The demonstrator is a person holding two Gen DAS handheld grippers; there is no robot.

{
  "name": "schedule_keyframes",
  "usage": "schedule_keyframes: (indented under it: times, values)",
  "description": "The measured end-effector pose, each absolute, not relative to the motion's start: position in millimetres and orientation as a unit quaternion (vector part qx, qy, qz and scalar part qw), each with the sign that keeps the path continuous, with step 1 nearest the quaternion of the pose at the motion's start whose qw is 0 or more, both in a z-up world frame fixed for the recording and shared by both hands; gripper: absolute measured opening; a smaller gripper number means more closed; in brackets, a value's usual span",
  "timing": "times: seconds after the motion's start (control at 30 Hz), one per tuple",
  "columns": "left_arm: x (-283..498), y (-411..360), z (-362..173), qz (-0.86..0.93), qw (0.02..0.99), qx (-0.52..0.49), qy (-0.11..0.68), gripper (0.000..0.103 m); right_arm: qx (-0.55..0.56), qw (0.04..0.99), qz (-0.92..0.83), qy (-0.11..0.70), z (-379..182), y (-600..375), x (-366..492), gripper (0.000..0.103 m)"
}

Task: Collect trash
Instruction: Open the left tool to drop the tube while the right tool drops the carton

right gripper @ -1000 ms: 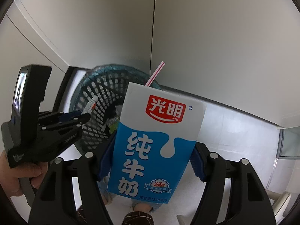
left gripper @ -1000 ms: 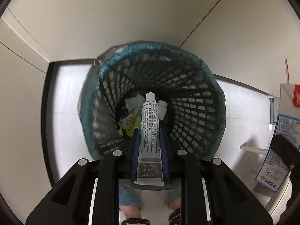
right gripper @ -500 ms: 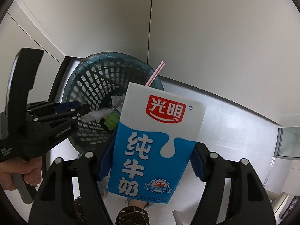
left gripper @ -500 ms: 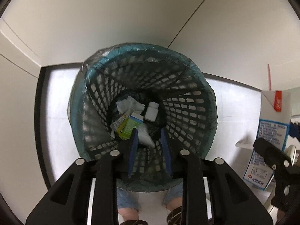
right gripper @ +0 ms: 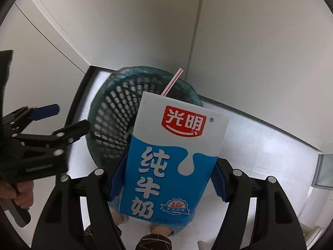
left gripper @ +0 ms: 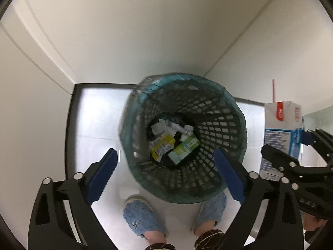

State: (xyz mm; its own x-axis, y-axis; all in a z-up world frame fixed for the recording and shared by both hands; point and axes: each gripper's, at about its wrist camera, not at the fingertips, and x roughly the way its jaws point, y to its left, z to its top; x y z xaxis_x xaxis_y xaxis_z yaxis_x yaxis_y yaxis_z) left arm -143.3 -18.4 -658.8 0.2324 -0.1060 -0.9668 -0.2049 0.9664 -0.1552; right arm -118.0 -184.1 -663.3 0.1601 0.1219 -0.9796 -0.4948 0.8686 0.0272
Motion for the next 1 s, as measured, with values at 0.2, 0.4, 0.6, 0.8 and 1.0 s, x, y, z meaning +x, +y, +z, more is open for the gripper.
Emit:
schedule_keyframes:
  times: [0.2, 0.4, 0.6, 0.8, 1.0]
  values:
    - [-143, 6, -651, 0.048, 0.781, -0.124, 0.61, 0.097, -0.145, 0.749, 0.215, 0.61, -670, -170, -114, 0.066]
    - [-144, 18, -649, 0.059, 0.78, -0.117, 0.612, 0.097, -0.137, 0.745, 0.216, 0.616, -684, -161, -111, 0.066]
    - [-147, 23, -653, 0.061, 0.778, -0.111, 0.616, 0.097, -0.129, 0.743, 0.206, 0.623, -690, -160, -107, 0.066]
    - [-149, 23, -654, 0.058, 0.777, -0.104, 0.619, 0.097, -0.121, 0.743, 0.212, 0.623, -687, -162, -107, 0.067]
    - [-149, 22, -655, 0.058, 0.778, -0.101, 0.618, 0.097, -0.1, 0.744, 0.214, 0.625, -675, -172, -106, 0.073]
